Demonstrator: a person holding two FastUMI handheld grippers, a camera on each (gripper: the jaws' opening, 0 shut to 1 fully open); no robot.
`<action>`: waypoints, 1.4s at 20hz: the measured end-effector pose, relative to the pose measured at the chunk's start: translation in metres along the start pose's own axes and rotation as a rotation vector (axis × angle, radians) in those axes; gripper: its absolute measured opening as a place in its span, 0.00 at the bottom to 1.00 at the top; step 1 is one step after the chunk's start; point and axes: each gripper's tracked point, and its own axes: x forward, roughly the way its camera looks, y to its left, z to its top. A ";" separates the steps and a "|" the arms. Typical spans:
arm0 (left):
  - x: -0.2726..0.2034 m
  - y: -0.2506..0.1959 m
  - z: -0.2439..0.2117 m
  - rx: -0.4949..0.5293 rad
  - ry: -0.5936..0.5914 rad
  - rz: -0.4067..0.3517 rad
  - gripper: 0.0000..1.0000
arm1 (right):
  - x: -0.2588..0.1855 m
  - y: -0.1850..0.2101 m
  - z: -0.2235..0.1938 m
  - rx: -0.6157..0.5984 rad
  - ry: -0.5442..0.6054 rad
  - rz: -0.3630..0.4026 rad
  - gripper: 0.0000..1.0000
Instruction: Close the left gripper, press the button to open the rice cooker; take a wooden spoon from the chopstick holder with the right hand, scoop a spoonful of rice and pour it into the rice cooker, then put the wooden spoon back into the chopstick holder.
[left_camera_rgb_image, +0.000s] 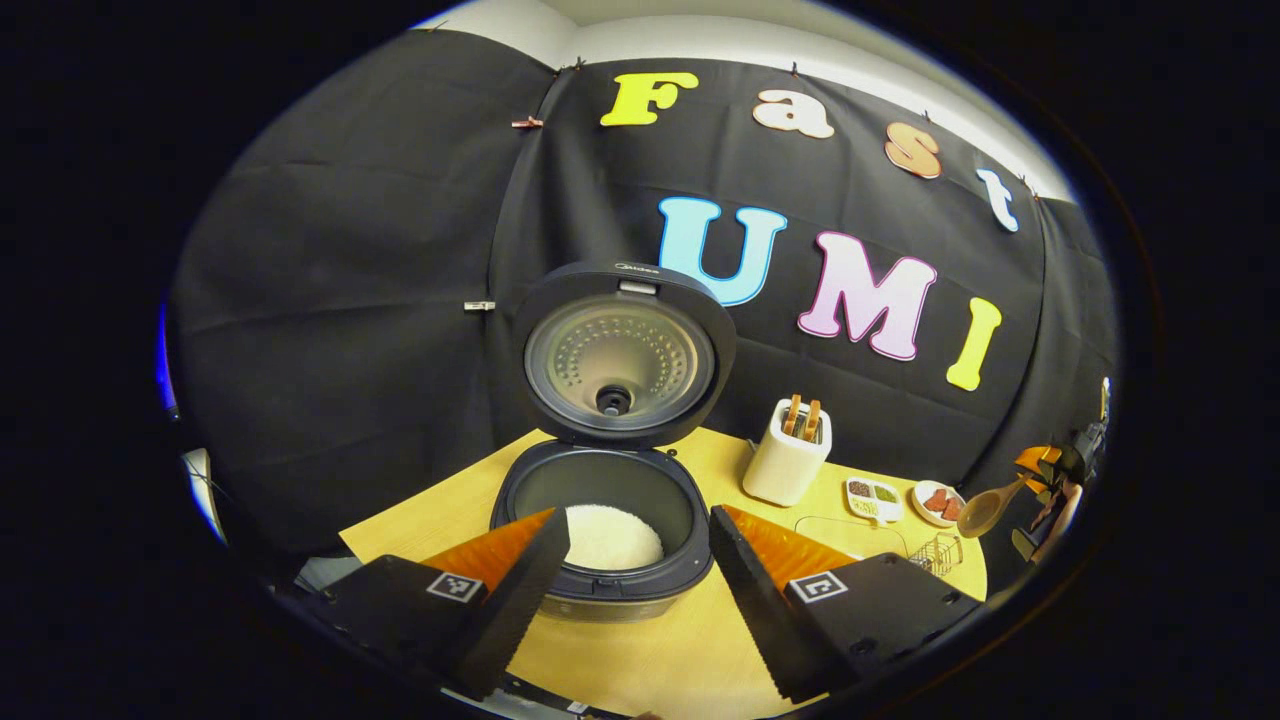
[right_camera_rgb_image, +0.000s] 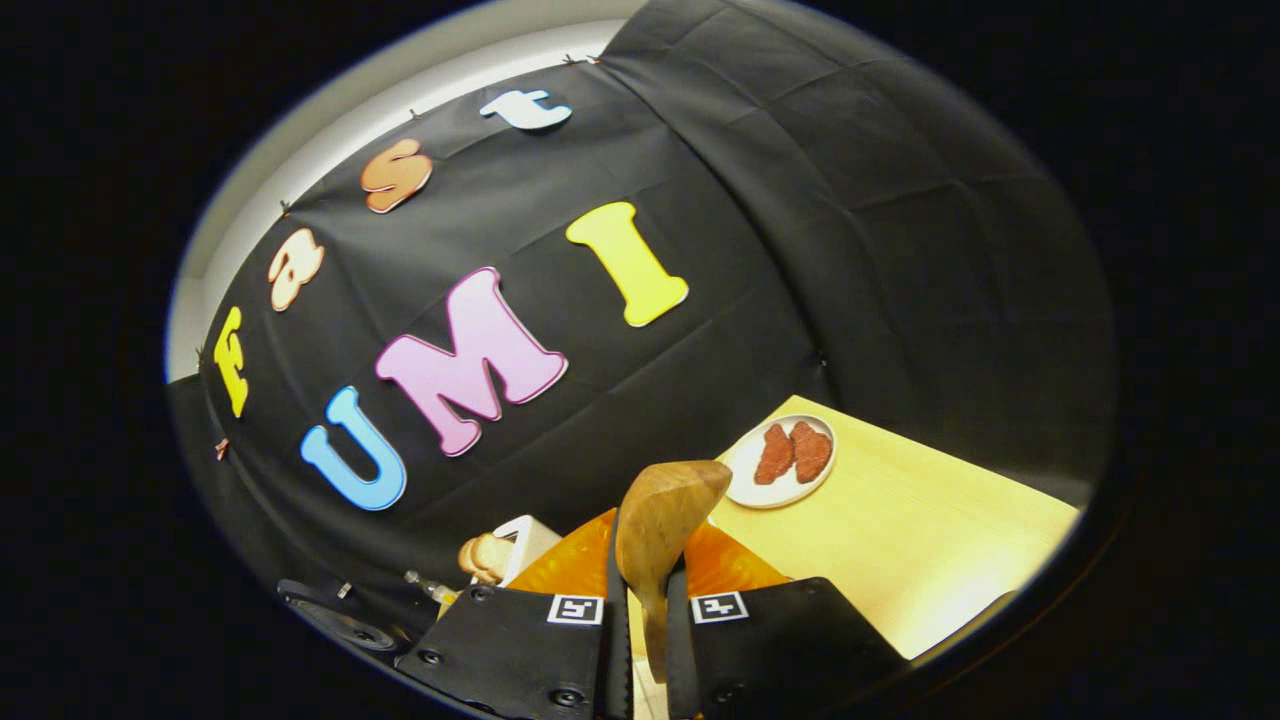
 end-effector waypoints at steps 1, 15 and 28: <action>0.000 -0.006 0.000 0.010 0.002 0.003 0.95 | 0.005 -0.012 -0.003 0.006 0.010 -0.018 0.17; -0.031 -0.039 -0.020 -0.082 0.026 0.098 0.95 | 0.064 -0.095 -0.096 0.000 0.182 -0.168 0.18; -0.013 -0.001 0.056 -0.026 -0.155 0.106 0.96 | 0.002 -0.091 -0.079 -0.046 0.151 -0.184 0.99</action>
